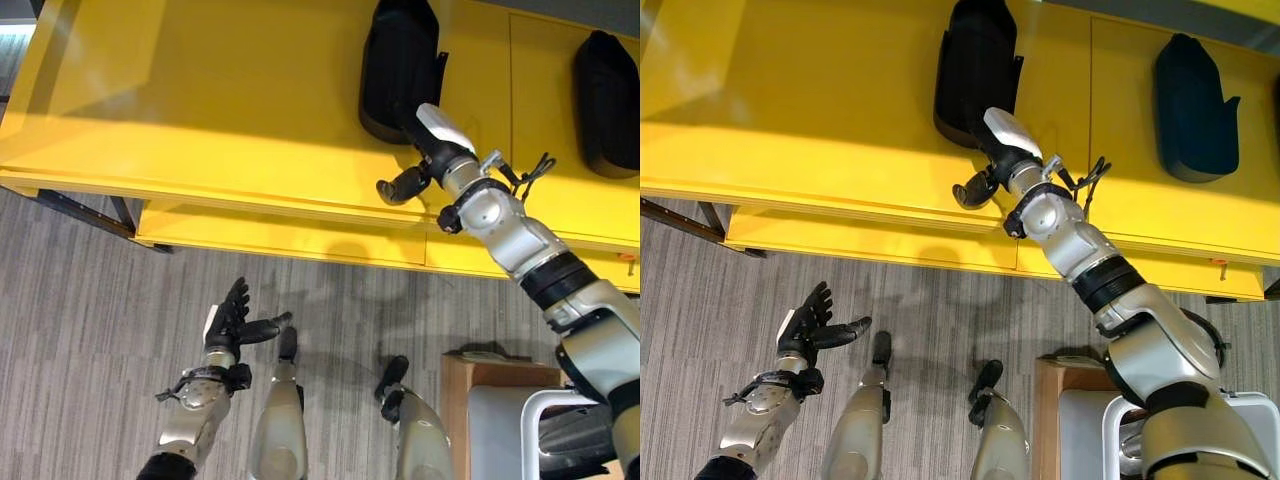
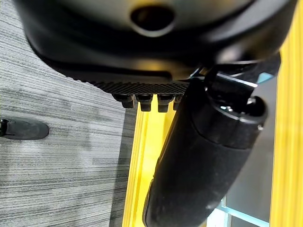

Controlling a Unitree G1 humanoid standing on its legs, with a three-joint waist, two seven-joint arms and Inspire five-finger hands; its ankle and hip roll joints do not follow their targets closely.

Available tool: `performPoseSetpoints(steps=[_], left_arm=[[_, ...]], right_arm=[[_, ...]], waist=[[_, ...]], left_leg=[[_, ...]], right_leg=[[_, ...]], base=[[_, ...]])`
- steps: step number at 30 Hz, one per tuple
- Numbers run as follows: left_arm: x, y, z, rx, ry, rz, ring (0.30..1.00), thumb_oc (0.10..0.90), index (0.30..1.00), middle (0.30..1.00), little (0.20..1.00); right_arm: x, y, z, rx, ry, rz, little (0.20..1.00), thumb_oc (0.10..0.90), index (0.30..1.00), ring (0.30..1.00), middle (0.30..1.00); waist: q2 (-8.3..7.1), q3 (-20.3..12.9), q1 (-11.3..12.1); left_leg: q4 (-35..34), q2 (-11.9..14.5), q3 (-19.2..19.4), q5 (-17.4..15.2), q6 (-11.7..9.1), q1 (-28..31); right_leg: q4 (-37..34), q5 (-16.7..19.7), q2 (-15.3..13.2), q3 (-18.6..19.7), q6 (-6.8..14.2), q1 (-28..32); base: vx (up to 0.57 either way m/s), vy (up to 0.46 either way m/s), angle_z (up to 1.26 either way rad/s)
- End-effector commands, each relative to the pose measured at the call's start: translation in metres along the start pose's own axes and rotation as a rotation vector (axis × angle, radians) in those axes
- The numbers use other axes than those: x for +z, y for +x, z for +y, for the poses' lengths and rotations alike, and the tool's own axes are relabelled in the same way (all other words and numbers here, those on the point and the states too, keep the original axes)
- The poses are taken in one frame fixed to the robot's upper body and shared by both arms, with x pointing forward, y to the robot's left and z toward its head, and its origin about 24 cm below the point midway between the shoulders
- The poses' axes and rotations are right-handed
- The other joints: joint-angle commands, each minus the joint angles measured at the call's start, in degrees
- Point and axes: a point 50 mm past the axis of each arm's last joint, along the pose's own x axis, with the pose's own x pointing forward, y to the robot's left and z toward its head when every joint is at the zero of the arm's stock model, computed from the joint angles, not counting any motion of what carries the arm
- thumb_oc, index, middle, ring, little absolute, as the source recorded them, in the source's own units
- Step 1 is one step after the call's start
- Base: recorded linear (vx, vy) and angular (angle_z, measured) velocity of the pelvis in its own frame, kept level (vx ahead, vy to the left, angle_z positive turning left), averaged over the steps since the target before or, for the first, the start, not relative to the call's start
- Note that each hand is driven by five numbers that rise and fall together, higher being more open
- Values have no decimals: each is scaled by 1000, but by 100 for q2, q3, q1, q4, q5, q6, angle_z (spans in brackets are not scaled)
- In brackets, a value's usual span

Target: Move parts from the plastic box to the shelf.

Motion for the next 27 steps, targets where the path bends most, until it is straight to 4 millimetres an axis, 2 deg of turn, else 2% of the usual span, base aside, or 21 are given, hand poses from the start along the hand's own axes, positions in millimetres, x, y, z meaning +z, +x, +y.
performPoseSetpoints(steps=[1, 17, 27], left_arm=[[23, -1, 9, 0, 24, -128, 1000, 900, 1000, 1000, 1000], [23, -2, 13, 13, 33, -128, 1000, 900, 1000, 1000, 1000], [24, -3, 15, 16, 35, -133, 1000, 900, 1000, 1000, 1000]], right_arm=[[33, 10, -42, -92, -77, -137, 1000, 900, 1000, 1000, 1000], [24, -4, -59, -74, -252, -146, 1000, 900, 1000, 1000, 1000], [16, -10, -61, -53, -317, -127, 1000, 900, 1000, 1000, 1000]], waist=[[-198, -127, 17], [-261, -129, -56], [-267, -146, -85]], left_leg=[[64, 170, -145, -446, -30, 365], [73, 177, -147, -479, -26, 389], [72, 184, -147, -485, -23, 413]], right_leg=[[-254, 670, -148, 407, 346, 182], [-214, 662, -139, 450, 353, 162], [-210, 653, -136, 464, 359, 169]], base=[[0, 0, 0], [0, 0, 0], [0, 0, 0]])
